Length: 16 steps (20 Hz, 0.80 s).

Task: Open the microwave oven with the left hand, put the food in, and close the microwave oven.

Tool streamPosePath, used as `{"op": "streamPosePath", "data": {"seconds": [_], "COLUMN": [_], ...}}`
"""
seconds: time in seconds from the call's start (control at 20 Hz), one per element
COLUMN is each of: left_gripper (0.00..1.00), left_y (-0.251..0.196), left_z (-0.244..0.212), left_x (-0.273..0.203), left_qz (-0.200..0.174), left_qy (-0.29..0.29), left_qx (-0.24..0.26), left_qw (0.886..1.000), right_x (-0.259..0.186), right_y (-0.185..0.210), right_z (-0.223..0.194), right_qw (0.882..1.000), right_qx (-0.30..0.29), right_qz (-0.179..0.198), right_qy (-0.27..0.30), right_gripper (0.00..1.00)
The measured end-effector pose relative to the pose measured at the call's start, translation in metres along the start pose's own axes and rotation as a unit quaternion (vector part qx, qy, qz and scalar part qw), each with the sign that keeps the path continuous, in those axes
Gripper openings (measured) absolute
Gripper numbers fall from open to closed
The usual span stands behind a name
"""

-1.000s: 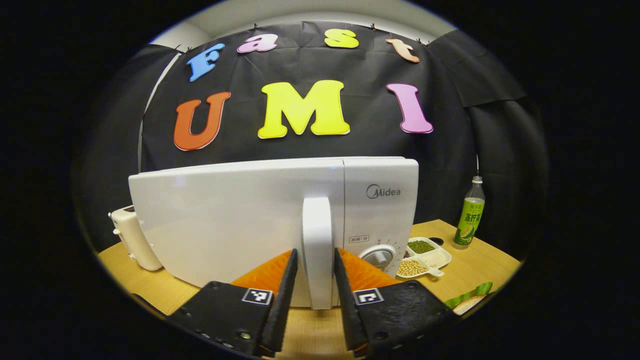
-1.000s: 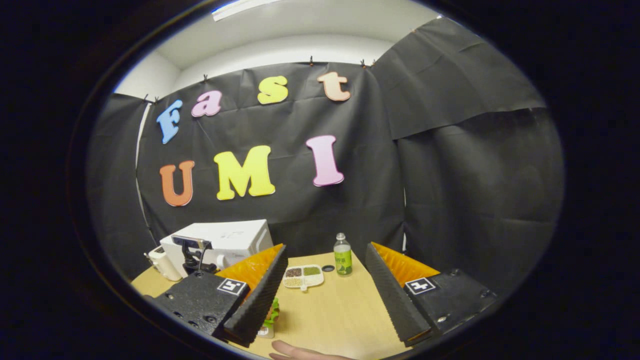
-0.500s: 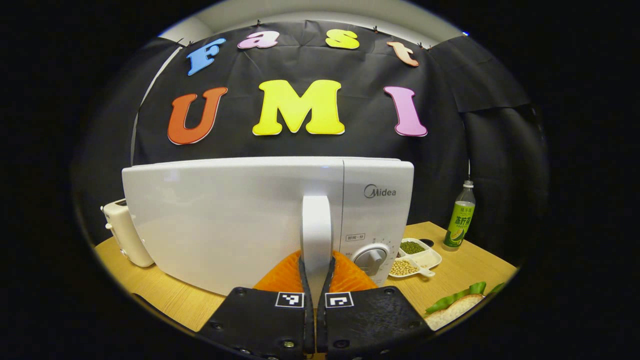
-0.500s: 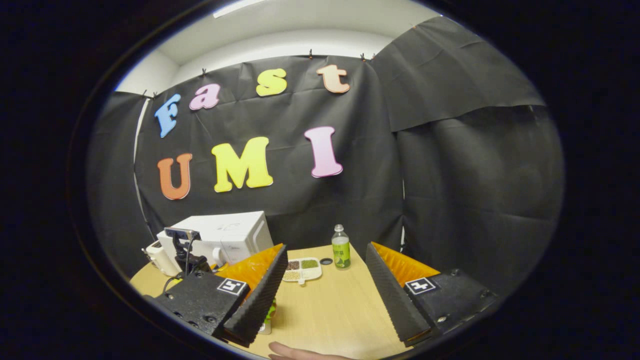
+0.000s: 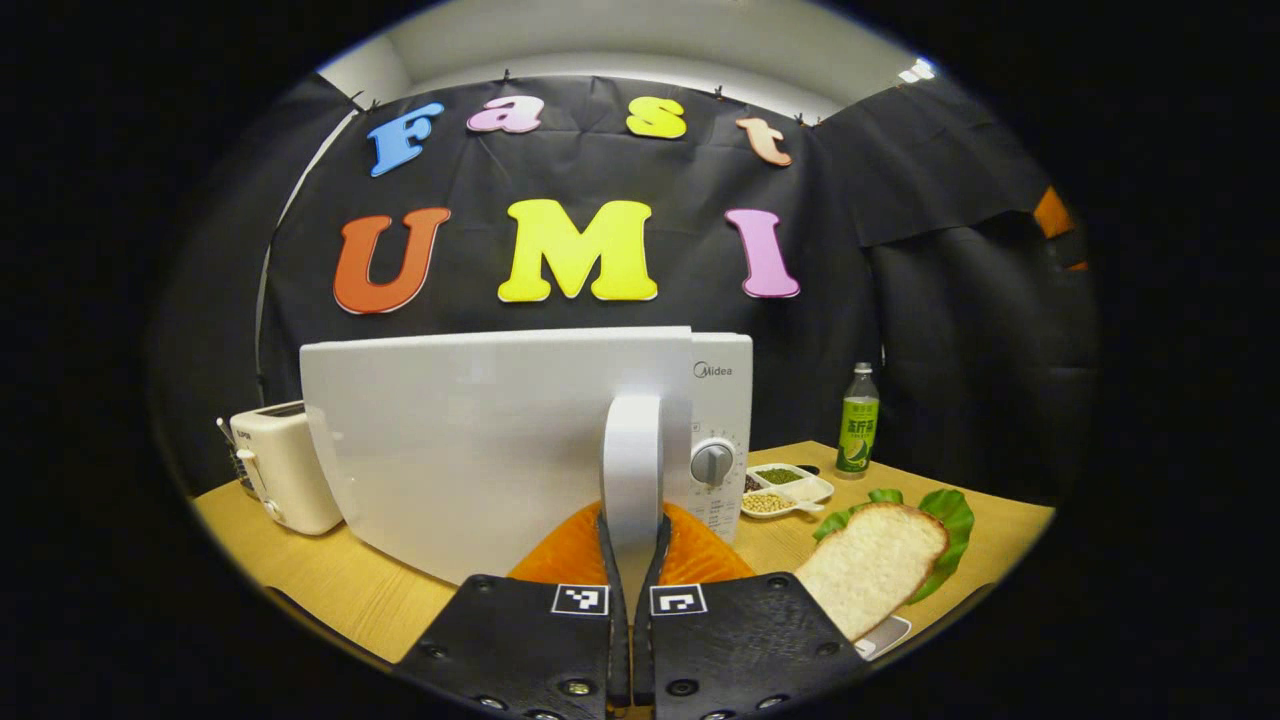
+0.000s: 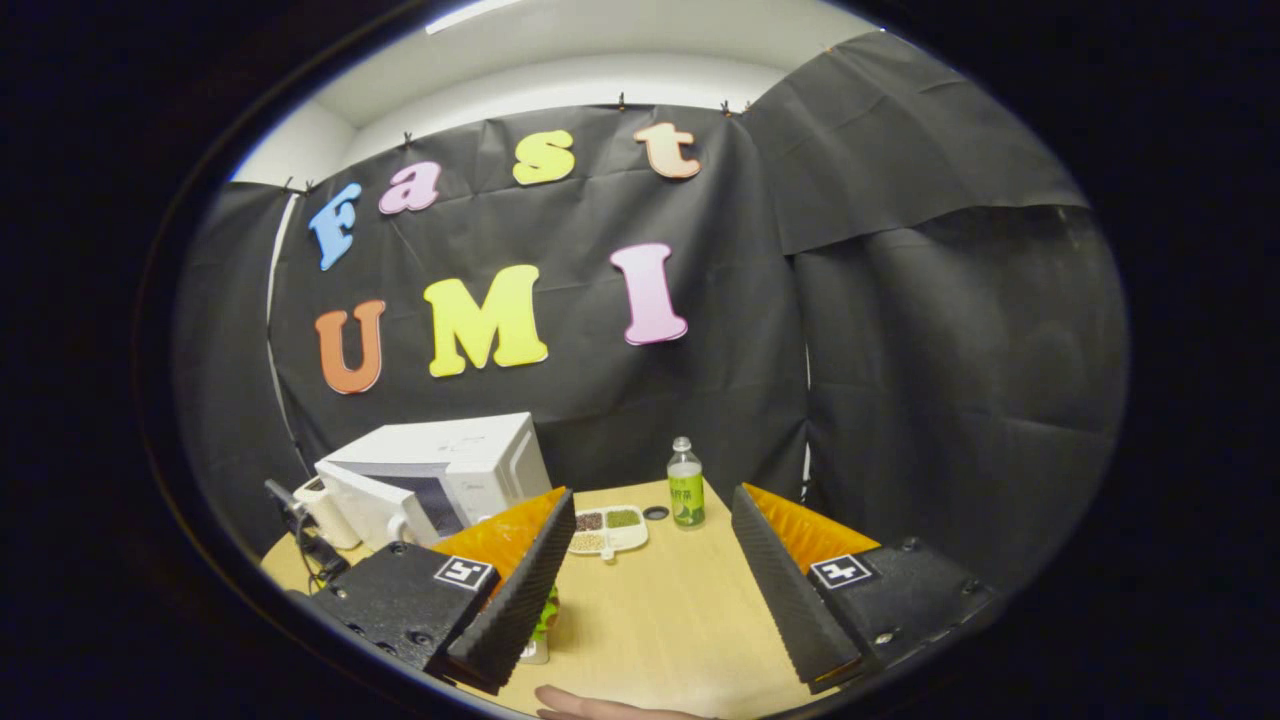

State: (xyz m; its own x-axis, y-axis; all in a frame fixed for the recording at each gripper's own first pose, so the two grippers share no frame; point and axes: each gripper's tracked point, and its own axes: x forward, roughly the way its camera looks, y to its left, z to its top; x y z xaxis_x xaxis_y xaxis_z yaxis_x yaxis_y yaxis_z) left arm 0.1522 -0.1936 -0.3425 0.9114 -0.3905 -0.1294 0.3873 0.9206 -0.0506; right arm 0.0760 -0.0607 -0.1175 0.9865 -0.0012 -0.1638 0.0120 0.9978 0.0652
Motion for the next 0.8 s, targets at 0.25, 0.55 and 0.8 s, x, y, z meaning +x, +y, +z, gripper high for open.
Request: {"op": "streamPosePath", "data": {"seconds": [0.25,0.55,0.8], "left_gripper": [0.01,0.15,0.98], "left_y": [0.019,0.069,0.161], "left_z": [-0.002,-0.007,-0.002], "left_x": [-0.052,-0.124,-0.219], "left_qz": [-0.022,-0.014,0.119], "left_qy": [0.003,0.043,0.086], "left_qx": [0.003,0.016,0.016], "left_qw": [1.0,0.999,0.989], "right_x": [-0.016,-0.027,-0.019], "right_y": [0.026,0.047,0.062], "right_z": [-0.01,-0.019,-0.036], "right_qw": [1.0,1.0,0.998], "right_qx": [-0.024,-0.022,-0.045], "right_qz": [0.012,0.021,0.041], "right_qy": [-0.006,-0.002,0.019], "right_gripper": [1.0,0.92,1.0]}}
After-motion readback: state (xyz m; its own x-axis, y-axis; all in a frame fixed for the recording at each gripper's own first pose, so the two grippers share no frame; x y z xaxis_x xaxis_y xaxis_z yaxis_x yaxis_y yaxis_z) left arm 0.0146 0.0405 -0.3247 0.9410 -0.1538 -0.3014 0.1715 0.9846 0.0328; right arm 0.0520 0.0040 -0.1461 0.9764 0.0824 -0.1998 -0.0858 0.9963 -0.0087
